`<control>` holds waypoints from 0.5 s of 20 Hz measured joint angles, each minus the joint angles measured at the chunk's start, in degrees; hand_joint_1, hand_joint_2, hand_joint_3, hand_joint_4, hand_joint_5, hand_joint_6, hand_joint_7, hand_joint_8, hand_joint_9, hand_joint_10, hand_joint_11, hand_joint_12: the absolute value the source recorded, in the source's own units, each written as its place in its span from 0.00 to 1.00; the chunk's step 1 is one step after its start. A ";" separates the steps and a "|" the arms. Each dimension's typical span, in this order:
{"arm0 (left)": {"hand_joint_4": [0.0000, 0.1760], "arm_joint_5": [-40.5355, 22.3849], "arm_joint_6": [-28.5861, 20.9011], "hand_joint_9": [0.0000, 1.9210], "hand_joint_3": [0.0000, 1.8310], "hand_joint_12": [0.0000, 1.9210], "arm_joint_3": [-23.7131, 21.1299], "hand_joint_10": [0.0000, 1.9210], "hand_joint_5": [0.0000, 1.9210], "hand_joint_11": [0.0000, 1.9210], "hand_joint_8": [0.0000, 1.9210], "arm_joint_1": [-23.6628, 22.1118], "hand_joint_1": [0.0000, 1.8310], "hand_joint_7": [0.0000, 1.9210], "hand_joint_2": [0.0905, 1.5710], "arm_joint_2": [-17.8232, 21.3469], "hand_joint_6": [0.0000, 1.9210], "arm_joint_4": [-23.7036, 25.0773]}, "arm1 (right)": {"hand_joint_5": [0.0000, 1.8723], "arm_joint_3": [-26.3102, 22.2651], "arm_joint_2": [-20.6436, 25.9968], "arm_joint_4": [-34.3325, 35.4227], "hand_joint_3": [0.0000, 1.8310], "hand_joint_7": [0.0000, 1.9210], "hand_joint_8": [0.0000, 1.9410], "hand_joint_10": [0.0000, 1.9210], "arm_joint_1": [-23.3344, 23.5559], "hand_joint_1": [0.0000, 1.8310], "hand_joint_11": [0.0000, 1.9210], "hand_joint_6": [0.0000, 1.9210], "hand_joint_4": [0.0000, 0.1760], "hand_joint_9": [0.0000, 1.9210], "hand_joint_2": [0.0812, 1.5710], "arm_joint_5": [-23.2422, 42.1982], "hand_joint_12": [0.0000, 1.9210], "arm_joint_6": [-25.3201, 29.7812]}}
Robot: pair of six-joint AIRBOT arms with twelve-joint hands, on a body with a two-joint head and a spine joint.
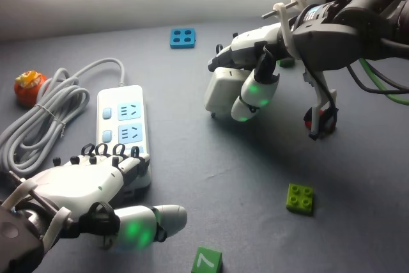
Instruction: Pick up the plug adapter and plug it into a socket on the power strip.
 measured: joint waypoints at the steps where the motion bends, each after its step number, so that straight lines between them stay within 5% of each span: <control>1: 0.00 0.00 0.00 0.02 0.00 0.01 0.00 0.00 0.05 0.00 0.00 0.00 0.00 0.05 0.72 0.00 0.00 -0.02 | 0.07 0.00 0.00 -0.02 0.00 0.08 0.00 0.00 0.00 0.59 0.00 0.00 0.00 0.07 0.62 0.00 0.31 -0.26; 10: 0.00 0.22 0.20 0.01 0.00 0.00 0.00 0.00 0.04 0.01 0.00 0.00 0.00 0.03 0.72 0.00 0.00 -0.09 | 0.08 0.83 -0.90 0.07 0.00 0.08 0.00 0.00 0.00 0.60 0.00 0.00 0.00 0.08 0.63 0.55 0.31 -0.81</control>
